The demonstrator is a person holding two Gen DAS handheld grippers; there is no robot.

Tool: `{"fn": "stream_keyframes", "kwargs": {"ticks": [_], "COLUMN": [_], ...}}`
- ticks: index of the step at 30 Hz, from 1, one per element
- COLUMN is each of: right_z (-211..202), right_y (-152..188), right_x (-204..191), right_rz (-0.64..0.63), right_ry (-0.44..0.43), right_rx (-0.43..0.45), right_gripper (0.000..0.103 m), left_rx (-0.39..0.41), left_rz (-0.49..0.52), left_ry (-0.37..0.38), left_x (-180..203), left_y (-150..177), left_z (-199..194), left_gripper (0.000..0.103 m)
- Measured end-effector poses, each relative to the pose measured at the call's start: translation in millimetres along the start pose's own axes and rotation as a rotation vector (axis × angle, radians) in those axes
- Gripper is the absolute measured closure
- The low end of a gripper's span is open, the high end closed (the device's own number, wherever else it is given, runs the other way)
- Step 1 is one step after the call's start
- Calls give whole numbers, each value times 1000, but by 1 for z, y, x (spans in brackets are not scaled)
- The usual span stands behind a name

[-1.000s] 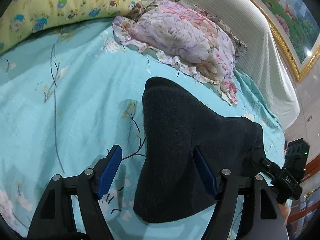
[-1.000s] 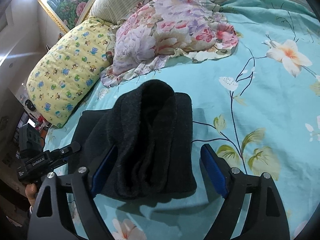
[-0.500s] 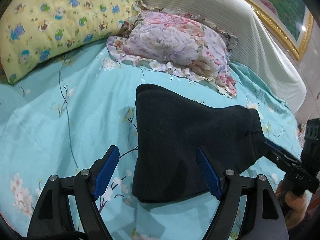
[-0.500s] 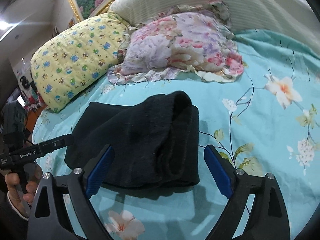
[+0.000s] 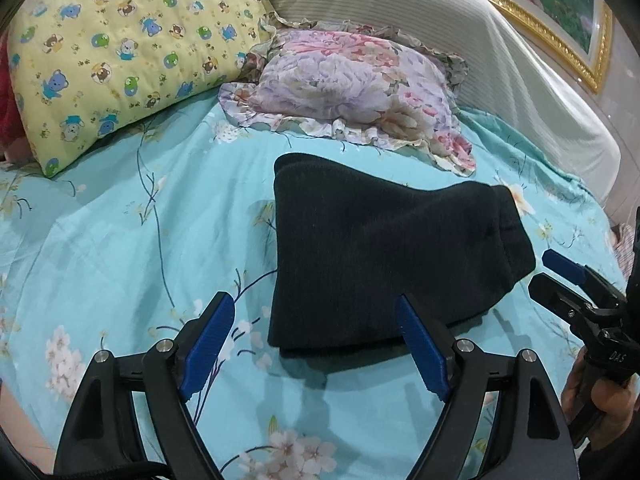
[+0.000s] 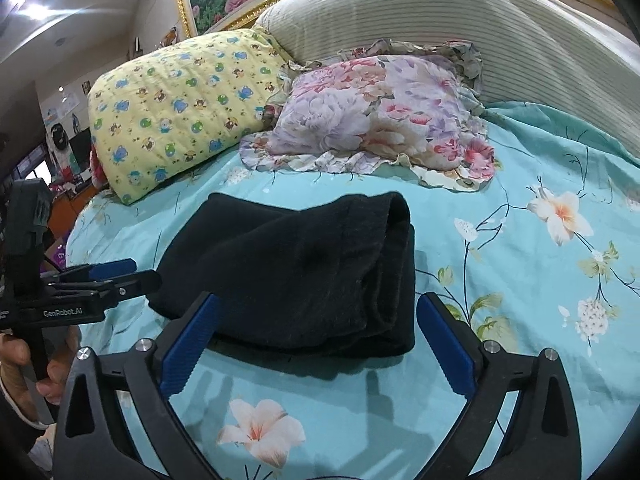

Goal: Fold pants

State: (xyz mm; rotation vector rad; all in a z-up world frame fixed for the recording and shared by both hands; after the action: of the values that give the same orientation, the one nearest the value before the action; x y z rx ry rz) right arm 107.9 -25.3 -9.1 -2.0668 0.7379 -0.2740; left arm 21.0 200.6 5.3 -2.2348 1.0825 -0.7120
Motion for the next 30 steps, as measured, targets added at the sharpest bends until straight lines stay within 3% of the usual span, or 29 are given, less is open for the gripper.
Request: {"fn": "stream_keyframes", "kwargs": {"ticks": [13,30], "right_z": [-3,4], "right_y": [17,37], "right_x": [-13,-20], "right_rz": [-67,-78], "right_ry": [21,-17], "right_rx": [-13,-24], "right_gripper": [1,1], "left_rx": [2,-18], "left_rz": [39,85], "left_ry": [-74,-93], "left_x": [5,15], "left_y": [24,43], "left_z": [0,9], "left_gripper": [18,14]}}
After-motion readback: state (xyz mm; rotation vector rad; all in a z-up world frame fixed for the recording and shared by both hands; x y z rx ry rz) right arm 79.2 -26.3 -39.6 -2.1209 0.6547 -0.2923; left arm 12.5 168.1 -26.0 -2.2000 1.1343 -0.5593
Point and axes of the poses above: each gripper's, at about its wrist camera, not at the fingertips, and z roughly the way its jaws point, x to its right, y to its underside, the point moved 2 cm from there along z, roughly the way its jaws point, and after that the axes turned 6 degrees about -z, right-handed, at the moved point
